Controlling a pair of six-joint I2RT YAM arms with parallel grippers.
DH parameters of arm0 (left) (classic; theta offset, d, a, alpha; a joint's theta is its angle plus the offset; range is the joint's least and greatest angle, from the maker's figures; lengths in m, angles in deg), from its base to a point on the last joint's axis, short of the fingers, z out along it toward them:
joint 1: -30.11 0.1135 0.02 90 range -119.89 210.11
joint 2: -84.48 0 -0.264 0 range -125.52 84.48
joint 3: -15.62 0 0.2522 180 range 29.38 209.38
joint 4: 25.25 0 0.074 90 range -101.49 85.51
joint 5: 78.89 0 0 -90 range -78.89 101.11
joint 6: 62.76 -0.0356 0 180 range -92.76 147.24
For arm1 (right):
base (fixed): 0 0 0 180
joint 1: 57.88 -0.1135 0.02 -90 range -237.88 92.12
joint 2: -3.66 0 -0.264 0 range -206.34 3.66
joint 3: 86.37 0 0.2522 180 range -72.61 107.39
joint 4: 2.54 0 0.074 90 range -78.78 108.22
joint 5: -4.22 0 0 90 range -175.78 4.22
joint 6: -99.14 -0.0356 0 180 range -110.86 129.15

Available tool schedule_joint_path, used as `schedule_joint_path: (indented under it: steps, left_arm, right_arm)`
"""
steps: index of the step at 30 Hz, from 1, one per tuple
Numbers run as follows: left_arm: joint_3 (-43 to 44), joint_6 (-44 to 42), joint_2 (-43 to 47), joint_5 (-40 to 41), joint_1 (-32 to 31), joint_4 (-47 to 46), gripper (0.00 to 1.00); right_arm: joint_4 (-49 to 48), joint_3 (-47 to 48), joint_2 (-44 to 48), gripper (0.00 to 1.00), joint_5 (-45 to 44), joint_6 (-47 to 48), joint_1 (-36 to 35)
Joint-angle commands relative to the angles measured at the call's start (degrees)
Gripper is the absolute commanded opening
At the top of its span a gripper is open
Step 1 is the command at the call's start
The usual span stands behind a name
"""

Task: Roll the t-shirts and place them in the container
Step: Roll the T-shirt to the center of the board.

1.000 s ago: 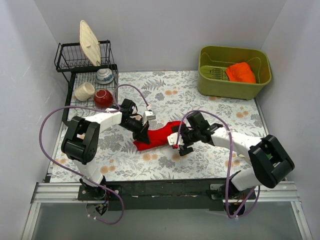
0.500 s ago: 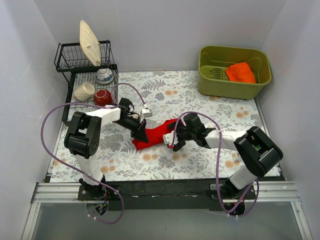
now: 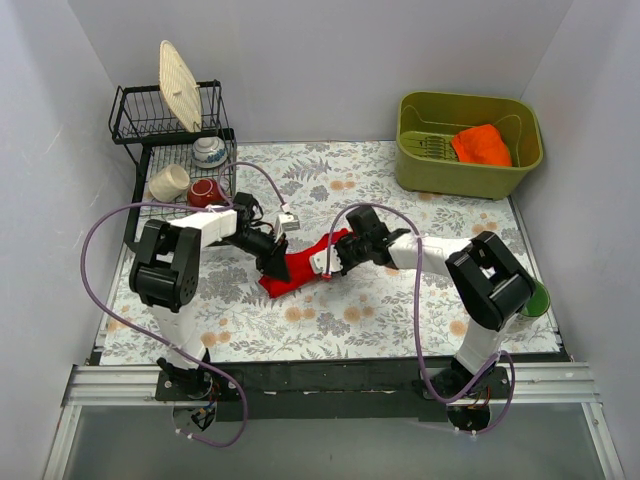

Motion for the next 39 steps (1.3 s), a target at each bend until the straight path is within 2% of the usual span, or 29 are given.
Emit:
schedule_joint_path:
  steps: [1, 2, 5, 7, 8, 12, 15, 16, 20, 25, 30, 33, 39]
  left_arm:
    - [-0.48, 1.99, 7.12, 9.32, 0.48, -4.78, 0.37]
    - [-0.48, 4.27, 9.05, 10.12, 0.48, -6.7, 0.4]
    - [-0.56, 7.35, 12.04, 13.38, 0.48, -9.26, 0.47]
    - [-1.53, 8.51, 13.54, 15.13, 0.39, -10.58, 0.48]
    - [-1.79, 10.25, 14.33, 16.79, 0.48, -12.16, 0.49]
    - [-2.14, 20.78, 20.55, 19.98, 0.48, -15.86, 0.5]
    - [-5.65, 27.56, 25.57, 18.66, 0.48, -20.95, 0.53]
    - [-7.06, 32.46, 28.81, 17.61, 0.48, -22.18, 0.54]
    - [-11.98, 36.28, 33.14, 10.84, -0.22, -22.37, 0.57]
    - [-12.52, 29.62, 35.17, 6.18, -2.67, -17.89, 0.58]
    - [-10.49, 13.19, 35.17, 8.01, -6.46, -7.87, 0.57]
    - [-10.59, 9.93, 34.74, 11.26, -9.18, -7.34, 0.58]
    - [-6.37, 10.36, 28.33, 18.21, -15.59, -12.6, 0.61]
  right_arm:
    - [29.42, 10.69, -0.03, 0.15, 3.73, 3.53, 0.99]
    - [37.74, 12.38, -0.48, 0.15, 3.91, 3.71, 0.73]
    - [48.68, 16.09, -1.44, 0.15, 4.88, 2.13, 0.55]
    - [51.09, 17.23, -2.14, 0.16, 5.49, -0.06, 0.55]
    - [55.8, 18.28, -3.02, 0.16, 5.49, -0.06, 0.37]
    - [64.6, 25.75, -12.92, 0.15, 8.91, -9.01, 0.63]
    - [66.39, 30.76, -17.51, 0.14, 15.06, -16.66, 2.03]
    - [66.31, 31.47, -18.14, 0.15, 16.29, -18.41, 2.22]
    - [65.07, 32.09, -18.15, 0.15, 16.66, -20.89, 1.43]
    - [66.74, 32.88, -17.8, 0.15, 16.48, -20.89, 1.34]
    - [72.89, 36.39, -19.54, 0.14, 18.32, -19.49, 2.74]
    - [73.07, 37.97, -21.3, 0.14, 20.43, -19.75, 4.76]
    - [77.62, 44.03, -28.24, 0.14, 27.11, -19.67, 8.63]
